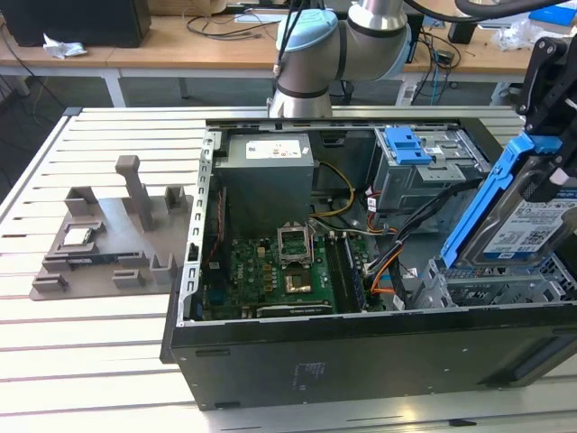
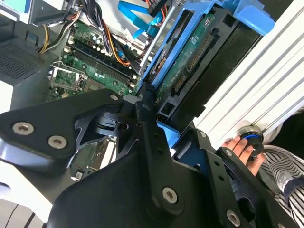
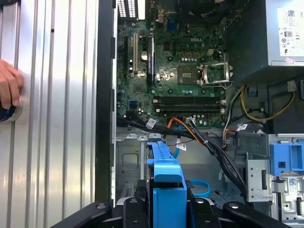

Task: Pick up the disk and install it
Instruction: 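Insert the disk into the insertion slot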

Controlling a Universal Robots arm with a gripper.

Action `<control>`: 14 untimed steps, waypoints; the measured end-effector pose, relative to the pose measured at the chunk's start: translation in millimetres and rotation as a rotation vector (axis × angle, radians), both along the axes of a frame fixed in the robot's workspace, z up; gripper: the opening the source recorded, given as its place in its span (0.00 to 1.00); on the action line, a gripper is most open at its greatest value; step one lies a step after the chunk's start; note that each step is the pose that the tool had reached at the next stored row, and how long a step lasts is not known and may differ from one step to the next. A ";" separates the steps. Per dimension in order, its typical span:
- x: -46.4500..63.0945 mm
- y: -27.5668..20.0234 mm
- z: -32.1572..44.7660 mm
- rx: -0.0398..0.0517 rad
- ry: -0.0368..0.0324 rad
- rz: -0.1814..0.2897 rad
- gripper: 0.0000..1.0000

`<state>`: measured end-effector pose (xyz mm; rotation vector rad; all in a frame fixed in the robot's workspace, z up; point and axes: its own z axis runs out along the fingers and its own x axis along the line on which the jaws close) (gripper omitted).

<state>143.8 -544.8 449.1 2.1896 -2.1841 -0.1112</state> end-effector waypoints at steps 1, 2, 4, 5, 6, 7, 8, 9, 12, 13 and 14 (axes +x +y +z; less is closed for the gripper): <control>0.0 0.0 -0.7 0.0000 0.0000 0.000 0.36; 0.0 0.0 -1.5 -0.0001 0.0000 0.000 0.36; -0.1 0.0 -3.2 0.0001 0.0000 0.000 0.36; -0.2 0.1 -3.8 0.0002 0.0000 0.000 0.36; -0.4 0.1 -4.6 0.0003 0.0000 0.000 0.36; -0.8 0.0 -5.6 0.0008 0.0000 0.000 0.36; -1.2 0.0 -6.2 0.0008 0.0000 0.000 0.36; -1.5 0.0 -6.8 0.0010 0.0000 0.000 0.36; -1.7 0.0 -11.3 0.0012 0.0000 0.000 0.36; -1.7 0.0 -12.9 0.0012 0.0000 0.000 0.36; -1.7 0.0 -14.3 0.0012 0.0000 0.000 0.36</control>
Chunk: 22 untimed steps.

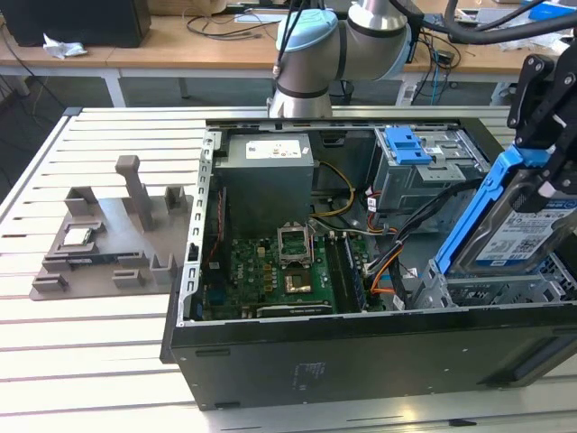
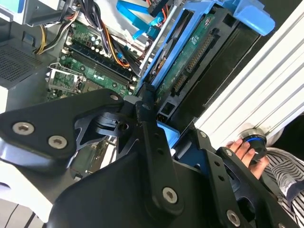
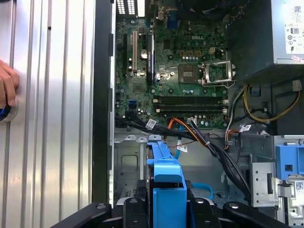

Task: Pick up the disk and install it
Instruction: 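Insert the disk into the insertion slot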

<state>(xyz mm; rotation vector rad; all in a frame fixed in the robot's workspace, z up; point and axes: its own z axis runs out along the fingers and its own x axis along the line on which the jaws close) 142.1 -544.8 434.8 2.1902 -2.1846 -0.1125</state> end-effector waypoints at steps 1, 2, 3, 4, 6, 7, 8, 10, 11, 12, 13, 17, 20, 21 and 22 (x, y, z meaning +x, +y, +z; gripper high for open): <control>0.0 0.0 -1.6 -0.0001 0.0001 0.000 0.36; 0.0 0.0 -3.5 0.0001 0.0001 0.000 0.36; 0.0 0.0 -5.6 0.0001 0.0001 0.000 0.36; 0.0 0.0 -7.3 0.0000 0.0002 0.000 0.36; 0.0 0.0 -11.1 0.0000 0.0004 0.000 0.36; 0.0 0.0 -13.6 0.0001 0.0004 0.000 0.36; 0.0 0.0 -15.3 0.0000 0.0005 0.000 0.36; 0.0 0.0 -21.0 0.0000 0.0006 0.000 0.36; 0.0 0.0 -22.2 -0.0001 0.0007 0.000 0.36; 0.0 0.0 -23.9 0.0001 0.0007 0.000 0.36; 0.0 0.0 -25.9 0.0000 0.0006 0.000 0.36; 0.0 0.0 -30.1 -0.0001 0.0006 0.000 0.36; 0.0 0.0 -33.6 0.0000 0.0007 0.000 0.36; 0.0 0.1 -34.5 0.0000 0.0007 0.000 0.36; 0.0 0.0 -34.9 -0.0002 0.0006 0.000 0.36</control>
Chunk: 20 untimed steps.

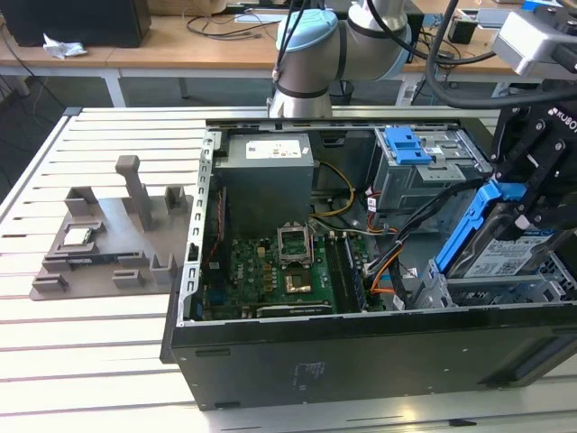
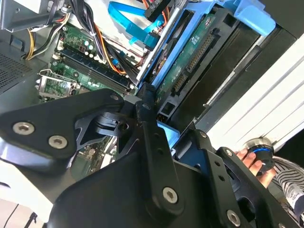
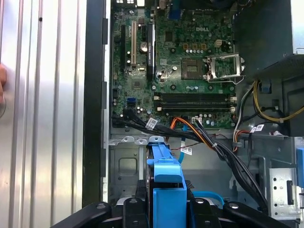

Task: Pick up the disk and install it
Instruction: 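Insert the disk into the insertion slot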

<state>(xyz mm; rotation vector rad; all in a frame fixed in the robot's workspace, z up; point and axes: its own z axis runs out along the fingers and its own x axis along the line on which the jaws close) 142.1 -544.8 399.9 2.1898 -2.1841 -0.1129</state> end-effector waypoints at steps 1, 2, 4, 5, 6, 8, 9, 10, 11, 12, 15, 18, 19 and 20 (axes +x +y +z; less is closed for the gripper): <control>0.0 0.0 -0.2 0.0001 0.0000 0.000 0.36; 0.0 0.0 -0.2 0.0001 0.0000 0.000 0.36; 0.0 0.0 -0.4 0.0002 0.0000 0.000 0.36; 0.0 0.0 -0.4 0.0002 0.0000 0.000 0.36; 0.0 0.0 -0.8 0.0002 0.0001 0.000 0.50; 0.0 0.0 -0.9 0.0002 0.0000 0.000 0.50; 0.0 0.0 -1.0 0.0002 0.0000 0.000 0.49; 0.0 0.0 -1.1 0.0002 0.0000 0.000 0.42; 0.0 0.0 -1.2 0.0002 0.0000 0.000 0.30; 0.0 0.0 -1.3 0.0002 0.0000 0.000 0.24; 0.0 0.0 -1.5 0.0002 0.0000 0.000 0.11; 0.0 0.0 -1.7 0.0002 0.0000 0.000 0.11; 0.0 0.0 -1.8 0.0002 0.0000 0.000 0.11; 0.0 0.0 -1.8 0.0002 0.0000 0.000 0.11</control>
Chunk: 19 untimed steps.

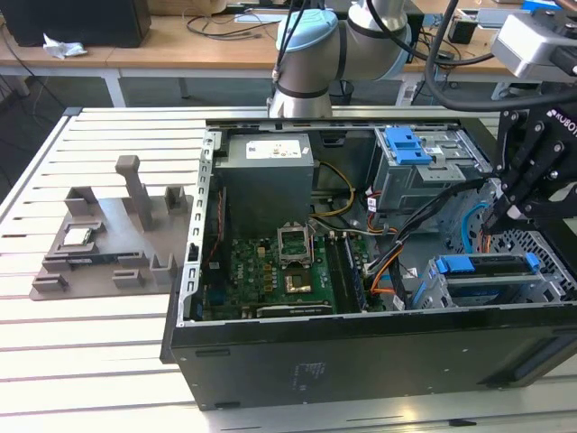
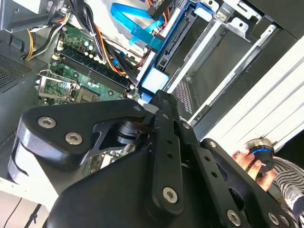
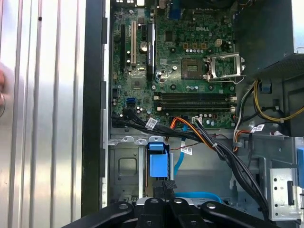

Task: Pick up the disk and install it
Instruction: 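Insert the disk into the insertion slot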

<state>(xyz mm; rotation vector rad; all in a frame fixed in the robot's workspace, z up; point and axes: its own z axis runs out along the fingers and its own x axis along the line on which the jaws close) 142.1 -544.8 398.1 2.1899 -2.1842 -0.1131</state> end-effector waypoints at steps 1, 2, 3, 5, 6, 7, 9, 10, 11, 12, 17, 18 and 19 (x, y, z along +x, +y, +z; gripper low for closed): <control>0.0 0.0 0.0 0.0000 0.0000 0.000 0.11; 0.4 0.0 -0.1 0.0001 0.0000 0.000 0.11; 1.7 0.0 -0.3 0.0003 0.0001 0.000 0.11; 11.8 0.8 -0.1 -0.0001 0.0002 0.000 0.11; 15.2 1.2 -0.2 -0.0002 0.0004 0.000 0.11; 20.9 2.0 -0.6 -0.0005 0.0009 0.000 0.11; 25.8 3.0 -1.9 -0.0028 0.0015 0.000 0.11; 27.6 3.5 -3.0 -0.0036 0.0018 0.000 0.11; 28.8 3.7 -3.7 -0.0036 0.0019 0.000 0.11; 30.7 4.1 -4.6 -0.0038 0.0021 0.000 0.11; 33.1 4.2 -7.0 -0.0039 0.0022 0.000 0.11; 33.1 4.2 -7.0 -0.0039 0.0022 0.000 0.11; 33.2 4.2 -7.0 -0.0039 0.0022 0.000 0.11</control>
